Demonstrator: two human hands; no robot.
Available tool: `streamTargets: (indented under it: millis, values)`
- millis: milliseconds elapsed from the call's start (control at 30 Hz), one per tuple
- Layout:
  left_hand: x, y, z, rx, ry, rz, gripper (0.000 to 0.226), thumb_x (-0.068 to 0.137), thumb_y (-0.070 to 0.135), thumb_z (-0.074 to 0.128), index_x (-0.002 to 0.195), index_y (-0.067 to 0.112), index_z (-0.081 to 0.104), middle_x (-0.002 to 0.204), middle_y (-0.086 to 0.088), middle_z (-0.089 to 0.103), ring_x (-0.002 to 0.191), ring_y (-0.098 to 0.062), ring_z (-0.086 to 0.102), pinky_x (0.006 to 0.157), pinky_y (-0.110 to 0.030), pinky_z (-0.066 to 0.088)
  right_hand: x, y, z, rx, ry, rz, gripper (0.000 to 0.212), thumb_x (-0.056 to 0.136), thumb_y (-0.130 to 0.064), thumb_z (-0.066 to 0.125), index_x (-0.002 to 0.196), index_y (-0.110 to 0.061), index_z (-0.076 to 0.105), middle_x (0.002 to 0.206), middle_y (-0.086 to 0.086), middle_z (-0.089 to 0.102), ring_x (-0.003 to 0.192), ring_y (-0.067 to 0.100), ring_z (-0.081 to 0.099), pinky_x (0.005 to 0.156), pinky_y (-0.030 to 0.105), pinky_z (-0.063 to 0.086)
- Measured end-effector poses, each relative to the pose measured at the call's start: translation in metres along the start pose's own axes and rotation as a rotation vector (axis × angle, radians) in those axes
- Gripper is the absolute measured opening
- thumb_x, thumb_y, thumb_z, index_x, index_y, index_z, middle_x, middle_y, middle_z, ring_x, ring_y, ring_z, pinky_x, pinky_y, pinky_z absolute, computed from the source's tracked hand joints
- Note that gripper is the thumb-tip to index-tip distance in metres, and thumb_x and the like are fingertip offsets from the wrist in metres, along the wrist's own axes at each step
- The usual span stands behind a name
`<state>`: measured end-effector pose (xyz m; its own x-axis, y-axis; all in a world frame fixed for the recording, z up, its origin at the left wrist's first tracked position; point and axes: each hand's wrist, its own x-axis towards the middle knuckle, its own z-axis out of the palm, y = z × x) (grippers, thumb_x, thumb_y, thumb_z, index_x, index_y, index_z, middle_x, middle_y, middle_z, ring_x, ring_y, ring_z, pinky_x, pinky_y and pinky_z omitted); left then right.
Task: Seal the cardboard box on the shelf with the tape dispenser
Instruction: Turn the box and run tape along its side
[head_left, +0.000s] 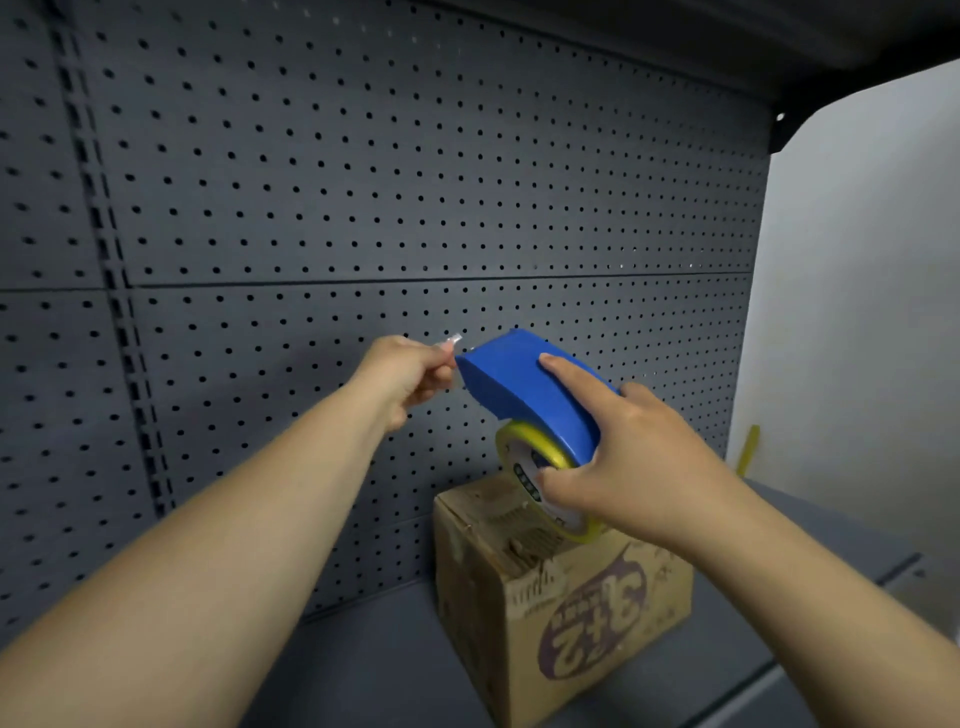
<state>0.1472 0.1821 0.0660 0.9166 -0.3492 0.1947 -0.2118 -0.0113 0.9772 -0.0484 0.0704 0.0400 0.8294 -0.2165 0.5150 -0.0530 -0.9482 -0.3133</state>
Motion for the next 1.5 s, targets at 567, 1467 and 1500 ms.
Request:
streamTargets:
  millis: [567,1467,1500]
  values:
    - [0.0,-0.079,-0.019,0.116,0.034,-0.098,0.022,0.089,0.015,0.058,0.069,0.007,0.056,0.063,-0.005,0.056,0.057,-0.015,0.054,0.075,-0.03,0.039,-0.05,-0.013,-0.011,-0.093,-0.23,0.081,0.085,0.057,-0.067,0.054,0.131,-0.065,0.013,0.096,-0.011,0.047,0.086,0.007,0.051,0.072,0.019,0.039]
    - [0.004,-0.151,0.005,0.5,-0.055,-0.119,0.061,0.092,0.039,0.048,0.14,0.004,0.035,0.143,-0.018,0.041,0.127,-0.035,0.044,0.095,-0.04,0.04,-0.076,-0.041,0.027,-0.346,-0.308,0.253,0.084,0.069,-0.072,0.049,0.136,-0.059,0.0,0.09,-0.01,0.036,0.081,0.011,0.042,0.071,0.018,0.034]
    - [-0.003,-0.151,0.002,0.562,0.001,0.052,0.059,0.092,0.037,0.048,0.14,0.007,0.035,0.143,-0.016,0.039,0.128,-0.033,0.043,0.099,-0.04,0.039,-0.076,-0.04,0.026,-0.347,-0.313,0.251,0.083,0.069,-0.072,0.048,0.136,-0.059,0.0,0.09,-0.01,0.036,0.082,0.011,0.043,0.068,0.018,0.033]
